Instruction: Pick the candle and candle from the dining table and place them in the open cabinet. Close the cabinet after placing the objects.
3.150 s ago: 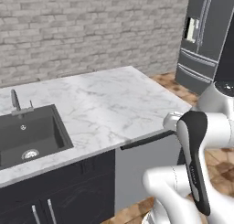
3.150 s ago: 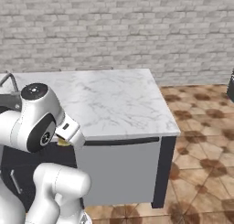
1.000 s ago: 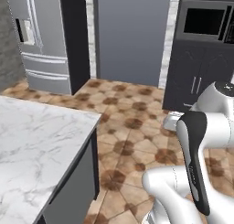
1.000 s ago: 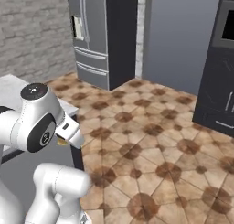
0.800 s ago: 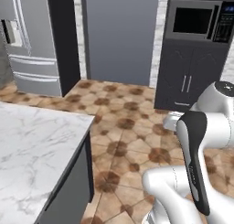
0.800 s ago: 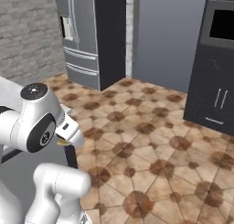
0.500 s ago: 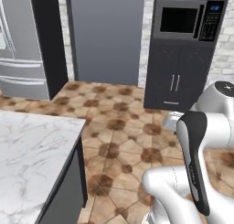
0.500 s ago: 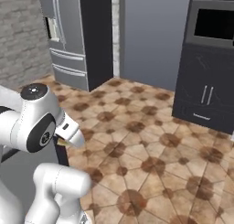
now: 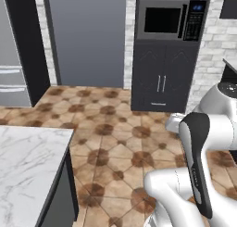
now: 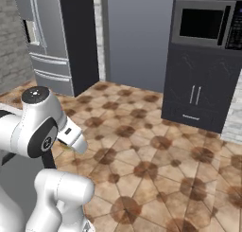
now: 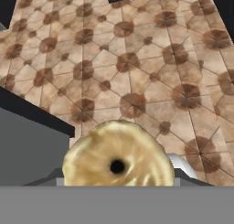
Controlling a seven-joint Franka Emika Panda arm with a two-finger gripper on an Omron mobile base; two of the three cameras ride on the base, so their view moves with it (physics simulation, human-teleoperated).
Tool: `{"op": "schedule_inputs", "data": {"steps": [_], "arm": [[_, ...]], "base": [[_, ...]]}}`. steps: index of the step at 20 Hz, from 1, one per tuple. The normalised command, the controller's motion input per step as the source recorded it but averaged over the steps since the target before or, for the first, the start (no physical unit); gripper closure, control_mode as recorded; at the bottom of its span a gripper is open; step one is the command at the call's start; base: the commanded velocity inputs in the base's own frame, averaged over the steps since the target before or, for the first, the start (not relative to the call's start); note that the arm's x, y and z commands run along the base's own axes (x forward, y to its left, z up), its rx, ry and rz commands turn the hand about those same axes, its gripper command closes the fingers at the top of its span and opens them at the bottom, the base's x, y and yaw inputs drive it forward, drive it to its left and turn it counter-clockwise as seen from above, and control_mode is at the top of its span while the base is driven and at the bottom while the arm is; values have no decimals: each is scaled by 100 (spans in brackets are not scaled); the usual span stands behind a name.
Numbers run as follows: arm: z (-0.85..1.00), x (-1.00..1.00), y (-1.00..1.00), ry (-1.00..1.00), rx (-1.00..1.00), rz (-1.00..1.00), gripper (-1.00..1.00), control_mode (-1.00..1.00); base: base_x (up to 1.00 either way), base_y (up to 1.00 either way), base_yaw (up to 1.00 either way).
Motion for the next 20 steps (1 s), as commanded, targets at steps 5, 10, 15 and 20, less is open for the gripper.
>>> {"op": "schedule_inputs", "data": {"steps": [5, 10, 15, 20], "arm": [[0, 0, 0, 0, 0, 0, 100, 100], [0, 0, 0, 0, 0, 0, 100, 100], [0, 0, 0, 0, 0, 0, 100, 100], [0, 0, 0, 0, 0, 0, 100, 100]], "base": [[31, -3, -23], [39, -2, -24], [45, 0, -25], [52, 0, -26]]}}
